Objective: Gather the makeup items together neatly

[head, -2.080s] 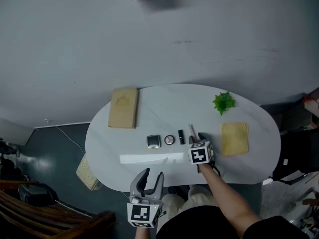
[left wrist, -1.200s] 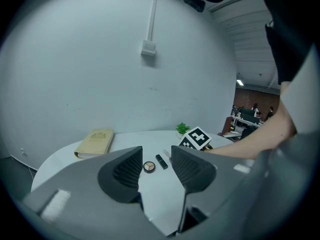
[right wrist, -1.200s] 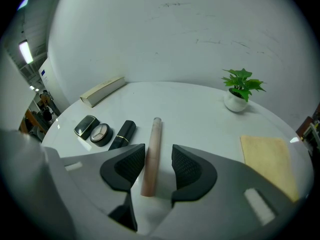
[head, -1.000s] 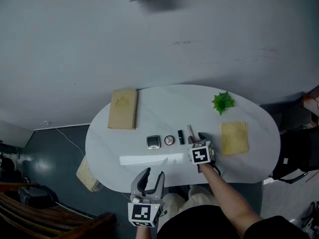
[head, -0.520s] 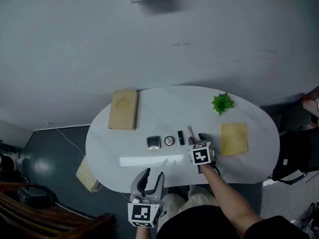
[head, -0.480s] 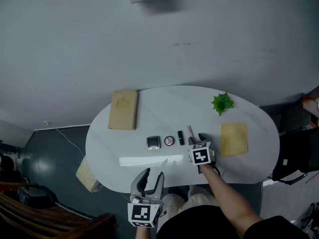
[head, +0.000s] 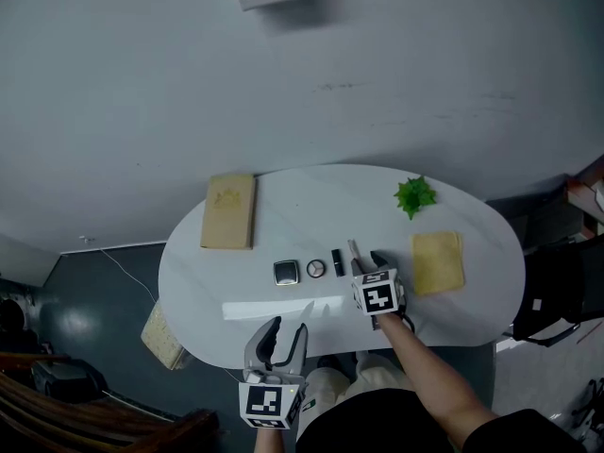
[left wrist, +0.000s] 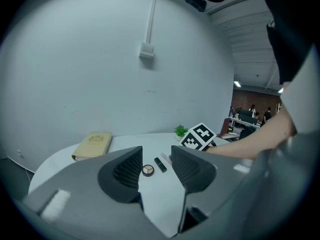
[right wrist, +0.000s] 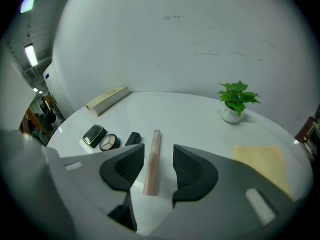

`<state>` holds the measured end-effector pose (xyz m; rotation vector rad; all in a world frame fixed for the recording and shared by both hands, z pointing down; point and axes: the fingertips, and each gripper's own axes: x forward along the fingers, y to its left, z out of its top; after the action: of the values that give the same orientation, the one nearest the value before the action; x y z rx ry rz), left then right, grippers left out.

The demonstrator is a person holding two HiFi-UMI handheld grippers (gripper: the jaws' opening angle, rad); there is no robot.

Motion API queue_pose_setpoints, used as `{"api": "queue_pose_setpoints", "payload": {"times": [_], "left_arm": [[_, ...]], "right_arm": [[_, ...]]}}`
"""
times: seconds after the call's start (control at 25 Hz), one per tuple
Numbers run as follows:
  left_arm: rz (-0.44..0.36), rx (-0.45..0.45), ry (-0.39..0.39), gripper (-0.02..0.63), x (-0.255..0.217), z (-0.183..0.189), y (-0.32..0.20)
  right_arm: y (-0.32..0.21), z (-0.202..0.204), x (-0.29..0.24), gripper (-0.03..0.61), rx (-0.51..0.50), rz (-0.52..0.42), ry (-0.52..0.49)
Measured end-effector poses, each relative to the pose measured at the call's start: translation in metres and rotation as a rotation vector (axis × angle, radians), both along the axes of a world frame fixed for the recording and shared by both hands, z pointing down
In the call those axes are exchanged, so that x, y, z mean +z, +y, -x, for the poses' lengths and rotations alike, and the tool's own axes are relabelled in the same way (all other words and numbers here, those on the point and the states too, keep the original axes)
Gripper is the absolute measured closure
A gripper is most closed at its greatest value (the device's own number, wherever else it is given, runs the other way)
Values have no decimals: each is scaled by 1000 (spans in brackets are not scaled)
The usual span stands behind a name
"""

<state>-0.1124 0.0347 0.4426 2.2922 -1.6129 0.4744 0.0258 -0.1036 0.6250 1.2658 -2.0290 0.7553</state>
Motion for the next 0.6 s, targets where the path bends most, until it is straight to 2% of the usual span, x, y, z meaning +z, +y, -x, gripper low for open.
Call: {"api": "queue_pose_setpoints", "payload": {"times": [0.6], "left_arm": [[-44,88,31,437,-12,1,9]], "right_arm": [[28,-1,-46,393,11,-75,-2]]}}
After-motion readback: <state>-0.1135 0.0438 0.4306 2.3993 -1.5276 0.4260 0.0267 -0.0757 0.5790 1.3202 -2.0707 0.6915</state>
